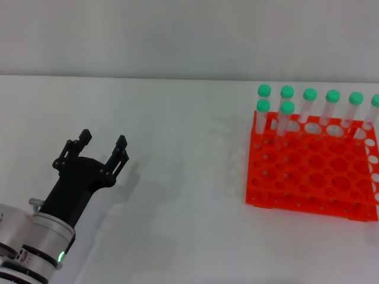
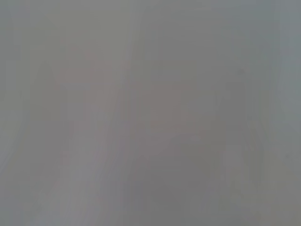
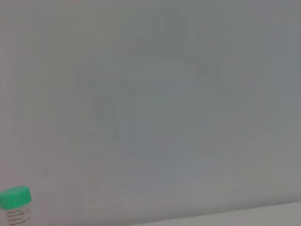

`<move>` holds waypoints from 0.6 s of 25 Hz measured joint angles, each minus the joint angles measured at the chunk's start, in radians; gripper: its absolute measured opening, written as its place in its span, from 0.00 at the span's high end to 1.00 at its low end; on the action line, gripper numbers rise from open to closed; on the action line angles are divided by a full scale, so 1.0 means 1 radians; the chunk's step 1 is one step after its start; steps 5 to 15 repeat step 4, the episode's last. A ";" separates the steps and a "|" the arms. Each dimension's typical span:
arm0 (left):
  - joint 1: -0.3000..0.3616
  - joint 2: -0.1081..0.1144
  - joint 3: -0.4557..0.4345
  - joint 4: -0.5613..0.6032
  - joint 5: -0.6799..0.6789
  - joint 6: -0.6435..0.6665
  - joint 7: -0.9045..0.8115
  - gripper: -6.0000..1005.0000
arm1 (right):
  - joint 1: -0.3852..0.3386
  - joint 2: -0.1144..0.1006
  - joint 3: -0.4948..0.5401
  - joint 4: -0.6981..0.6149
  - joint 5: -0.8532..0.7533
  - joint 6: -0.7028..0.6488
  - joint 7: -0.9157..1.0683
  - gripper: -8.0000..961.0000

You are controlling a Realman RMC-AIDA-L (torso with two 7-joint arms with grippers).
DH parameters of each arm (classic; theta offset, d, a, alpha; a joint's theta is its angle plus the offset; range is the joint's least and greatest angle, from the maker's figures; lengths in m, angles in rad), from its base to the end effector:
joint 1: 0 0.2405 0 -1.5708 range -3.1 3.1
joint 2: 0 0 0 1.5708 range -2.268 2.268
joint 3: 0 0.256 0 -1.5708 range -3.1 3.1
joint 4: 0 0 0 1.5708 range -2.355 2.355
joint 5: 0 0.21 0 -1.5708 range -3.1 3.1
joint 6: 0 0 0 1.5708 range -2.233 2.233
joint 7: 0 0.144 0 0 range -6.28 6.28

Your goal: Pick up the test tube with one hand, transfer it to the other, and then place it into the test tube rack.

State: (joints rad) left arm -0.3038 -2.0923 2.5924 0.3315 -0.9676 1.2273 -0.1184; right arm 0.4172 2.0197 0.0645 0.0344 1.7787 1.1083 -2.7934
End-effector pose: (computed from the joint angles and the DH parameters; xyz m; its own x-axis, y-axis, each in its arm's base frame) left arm -0.3044 0.2811 -0.0618 0.6369 -0.0123 0.7708 0.7355 -0.2900 -0.6124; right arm 0.3968 0.3123 0.0328 0.6198 -0.0647 -0.7821 -0.7767 0.0920 -0.6231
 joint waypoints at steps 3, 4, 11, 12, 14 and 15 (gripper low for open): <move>-0.004 0.000 0.000 0.000 0.000 -0.002 0.000 0.24 | 0.000 -0.001 0.000 0.001 0.000 0.001 0.000 0.13; -0.006 0.000 0.000 0.000 0.000 -0.006 0.000 0.24 | 0.000 -0.001 0.000 0.002 0.000 0.001 0.000 0.13; -0.006 0.000 0.000 0.000 0.000 -0.006 0.000 0.24 | 0.000 -0.001 0.000 0.002 0.000 0.001 0.000 0.13; -0.006 0.000 0.000 0.000 0.000 -0.006 0.000 0.24 | 0.000 -0.001 0.000 0.002 0.000 0.001 0.000 0.13; -0.006 0.000 0.000 0.000 0.000 -0.006 0.000 0.24 | 0.000 -0.001 0.000 0.002 0.000 0.001 0.000 0.13; -0.006 0.000 0.000 0.000 0.000 -0.006 0.000 0.24 | 0.000 -0.001 0.000 0.002 0.000 0.001 0.000 0.13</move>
